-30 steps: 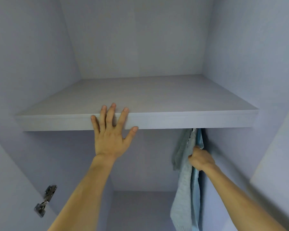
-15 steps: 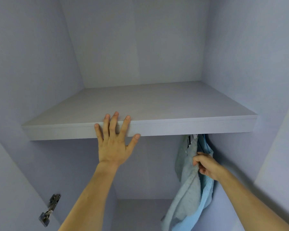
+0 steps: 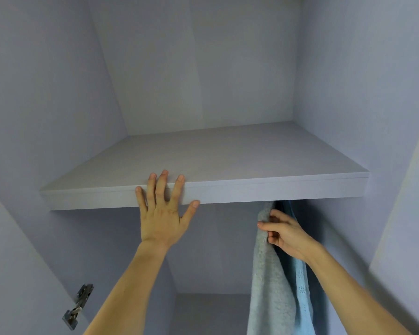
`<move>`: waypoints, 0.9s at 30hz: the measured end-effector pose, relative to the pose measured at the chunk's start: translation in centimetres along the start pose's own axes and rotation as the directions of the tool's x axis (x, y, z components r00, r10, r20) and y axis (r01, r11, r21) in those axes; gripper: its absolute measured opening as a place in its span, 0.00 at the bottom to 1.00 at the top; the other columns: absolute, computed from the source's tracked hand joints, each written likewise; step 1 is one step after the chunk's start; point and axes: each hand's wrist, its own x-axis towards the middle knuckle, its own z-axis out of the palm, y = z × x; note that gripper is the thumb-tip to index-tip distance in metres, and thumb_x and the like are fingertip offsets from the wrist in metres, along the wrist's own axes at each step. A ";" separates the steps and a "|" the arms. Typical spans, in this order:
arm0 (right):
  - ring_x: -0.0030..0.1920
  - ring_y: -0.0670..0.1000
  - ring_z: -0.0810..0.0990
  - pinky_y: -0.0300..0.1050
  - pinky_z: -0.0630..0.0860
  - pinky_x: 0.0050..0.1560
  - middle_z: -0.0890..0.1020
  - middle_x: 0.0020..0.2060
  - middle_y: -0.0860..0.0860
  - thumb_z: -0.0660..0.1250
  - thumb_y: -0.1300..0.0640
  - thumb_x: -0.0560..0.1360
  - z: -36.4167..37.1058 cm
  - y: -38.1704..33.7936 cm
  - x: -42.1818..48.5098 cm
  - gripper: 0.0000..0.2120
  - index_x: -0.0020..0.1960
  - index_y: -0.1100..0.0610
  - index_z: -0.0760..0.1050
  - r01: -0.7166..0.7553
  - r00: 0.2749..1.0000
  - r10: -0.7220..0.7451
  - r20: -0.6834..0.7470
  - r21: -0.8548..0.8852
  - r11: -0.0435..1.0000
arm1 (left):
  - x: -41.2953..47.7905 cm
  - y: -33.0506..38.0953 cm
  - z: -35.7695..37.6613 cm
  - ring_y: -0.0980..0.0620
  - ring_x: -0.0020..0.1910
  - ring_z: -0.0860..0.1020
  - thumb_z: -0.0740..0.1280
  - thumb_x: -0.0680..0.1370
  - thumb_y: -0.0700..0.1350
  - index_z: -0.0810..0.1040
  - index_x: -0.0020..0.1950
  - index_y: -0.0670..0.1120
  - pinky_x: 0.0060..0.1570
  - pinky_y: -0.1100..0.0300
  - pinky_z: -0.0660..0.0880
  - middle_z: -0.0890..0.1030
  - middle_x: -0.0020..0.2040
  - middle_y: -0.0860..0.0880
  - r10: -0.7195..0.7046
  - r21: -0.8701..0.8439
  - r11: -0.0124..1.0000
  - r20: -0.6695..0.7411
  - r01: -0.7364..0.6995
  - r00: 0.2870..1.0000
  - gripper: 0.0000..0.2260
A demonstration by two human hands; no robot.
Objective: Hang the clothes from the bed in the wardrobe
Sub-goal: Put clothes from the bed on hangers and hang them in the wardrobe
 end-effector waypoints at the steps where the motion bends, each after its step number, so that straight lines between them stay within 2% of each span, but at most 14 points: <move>1: 0.30 0.45 0.72 0.37 0.73 0.29 0.75 0.32 0.50 0.73 0.70 0.72 0.2 0.1 -0.1 0.09 0.45 0.59 0.76 0.012 1.000 -0.012 0.006 -0.033 0.999 | -0.1 0.0 -0.1 0.41 0.80 0.46 0.48 0.79 0.69 0.46 0.81 0.57 0.76 0.39 0.37 0.51 0.80 0.44 -0.004 0.004 1.000 0.014 0.004 1.000 0.34; 4: 0.30 0.46 0.73 0.38 0.74 0.31 0.75 0.33 0.50 0.73 0.68 0.73 1.0 1.0 -0.5 0.09 0.47 0.60 0.75 0.038 0.999 -0.033 0.037 -0.136 0.990 | -0.2 0.2 -0.4 0.41 0.80 0.45 0.47 0.79 0.69 0.39 0.80 0.58 0.76 0.38 0.40 0.50 0.80 0.44 -0.017 0.009 1.000 0.049 0.017 0.999 0.34; 6: 0.32 0.46 0.74 0.41 0.76 0.35 0.75 0.35 0.51 0.74 0.66 0.73 1.7 2.2 -1.4 0.10 0.49 0.61 0.74 0.044 0.998 -0.031 0.056 -0.235 0.971 | -0.1 0.7 -1.1 0.42 0.80 0.44 0.48 0.80 0.68 0.38 0.80 0.59 0.76 0.37 0.43 0.49 0.81 0.44 -0.033 0.006 0.999 0.069 0.033 0.997 0.33; 9: 0.33 0.49 0.76 0.44 0.78 0.38 0.77 0.39 0.52 0.74 0.64 0.74 3.2 5.1 -3.7 0.13 0.53 0.64 0.71 0.052 0.992 -0.007 0.126 -0.358 0.932 | -0.7 2.2 -2.5 0.44 0.80 0.41 0.56 0.82 0.62 0.44 0.81 0.57 0.77 0.40 0.49 0.45 0.82 0.46 -0.092 -0.136 0.985 0.087 0.103 0.992 0.32; 11: 0.33 0.50 0.76 0.45 0.77 0.38 0.78 0.40 0.52 0.73 0.64 0.74 4.5 7.4 -5.8 0.13 0.52 0.62 0.70 0.052 0.985 0.017 0.173 -0.389 0.920 | -2.8 3.5 -3.3 0.46 0.80 0.47 0.63 0.80 0.56 0.50 0.81 0.56 0.75 0.45 0.59 0.46 0.82 0.49 -0.145 -0.266 0.949 0.108 0.169 0.984 0.33; 12: 0.33 0.51 0.76 0.45 0.76 0.37 0.77 0.41 0.53 0.73 0.65 0.74 5.1 8.5 -6.9 0.12 0.51 0.61 0.70 0.056 0.980 0.023 0.196 -0.390 0.919 | -4.5 4.1 -3.5 0.48 0.79 0.53 0.64 0.80 0.54 0.55 0.80 0.55 0.70 0.50 0.65 0.48 0.81 0.51 -0.175 -0.327 0.920 0.152 0.216 0.973 0.31; 13: 0.33 0.52 0.76 0.46 0.76 0.36 0.77 0.42 0.54 0.72 0.65 0.74 5.8 9.6 -8.0 0.12 0.51 0.60 0.70 0.059 0.976 0.028 0.215 -0.384 0.922 | -6.5 4.7 -3.6 0.50 0.77 0.59 0.64 0.80 0.54 0.61 0.78 0.54 0.65 0.55 0.68 0.53 0.80 0.52 -0.204 -0.390 0.872 0.259 0.295 0.944 0.27; 14: 0.34 0.52 0.77 0.45 0.75 0.36 0.77 0.43 0.55 0.72 0.65 0.74 6.4 10.6 -9.2 0.12 0.52 0.59 0.71 0.059 0.973 0.032 0.229 -0.381 0.923 | -8.6 5.0 -3.7 0.52 0.74 0.64 0.63 0.81 0.55 0.66 0.75 0.53 0.61 0.59 0.69 0.61 0.77 0.53 -0.230 -0.443 0.793 0.419 0.419 0.878 0.23; 16: 0.35 0.52 0.80 0.45 0.75 0.35 0.78 0.41 0.54 0.72 0.65 0.75 7.8 12.4 -11.7 0.13 0.54 0.57 0.71 0.054 0.959 0.061 0.275 -0.394 0.918 | -12.5 5.7 -4.4 0.53 0.64 0.75 0.61 0.81 0.59 0.76 0.67 0.53 0.57 0.63 0.69 0.78 0.63 0.55 -0.196 -0.465 0.544 0.740 0.699 0.644 0.18; 17: 0.35 0.52 0.80 0.46 0.75 0.35 0.79 0.39 0.53 0.71 0.65 0.75 8.6 13.3 -13.0 0.13 0.54 0.56 0.71 0.049 0.945 0.089 0.314 -0.407 0.912 | -14.4 5.9 -4.8 0.53 0.57 0.78 0.61 0.81 0.61 0.79 0.59 0.54 0.52 0.64 0.70 0.81 0.51 0.57 -0.147 -0.451 0.453 0.813 0.769 0.563 0.16; 19: 0.34 0.53 0.81 0.47 0.76 0.35 0.80 0.36 0.54 0.71 0.63 0.74 10.1 15.3 -15.6 0.14 0.55 0.53 0.70 0.042 0.909 0.145 0.390 -0.433 0.900 | -17.7 5.8 -6.0 0.54 0.39 0.76 0.63 0.80 0.62 0.77 0.44 0.51 0.42 0.64 0.69 0.74 0.34 0.56 -0.119 -0.441 0.430 0.837 0.788 0.534 0.15; 20: 0.34 0.53 0.80 0.46 0.77 0.36 0.80 0.36 0.54 0.71 0.60 0.74 10.8 16.1 -16.9 0.14 0.55 0.50 0.71 0.045 0.892 0.164 0.421 -0.444 0.895 | -19.2 5.4 -6.6 0.55 0.35 0.72 0.65 0.79 0.60 0.74 0.41 0.50 0.40 0.64 0.68 0.71 0.32 0.57 -0.143 -0.435 0.425 0.833 0.793 0.534 0.16; 24: 0.36 0.53 0.80 0.46 0.78 0.38 0.82 0.44 0.56 0.73 0.53 0.71 13.4 19.1 -21.4 0.13 0.52 0.48 0.72 0.069 0.811 0.256 0.526 -0.521 0.851 | -24.8 3.0 -10.9 0.53 0.37 0.71 0.69 0.76 0.46 0.74 0.47 0.42 0.42 0.56 0.71 0.74 0.37 0.53 -0.273 -0.398 0.416 0.803 0.817 0.530 0.08; 27: 0.41 0.47 0.81 0.45 0.79 0.45 0.83 0.49 0.46 0.76 0.45 0.69 15.2 20.8 -24.4 0.17 0.54 0.45 0.76 0.197 0.692 0.332 0.641 -0.610 0.767 | -30.9 1.2 -16.3 0.53 0.39 0.72 0.69 0.72 0.48 0.76 0.46 0.45 0.45 0.52 0.75 0.77 0.39 0.50 -0.375 -0.309 0.381 0.810 0.871 0.452 0.08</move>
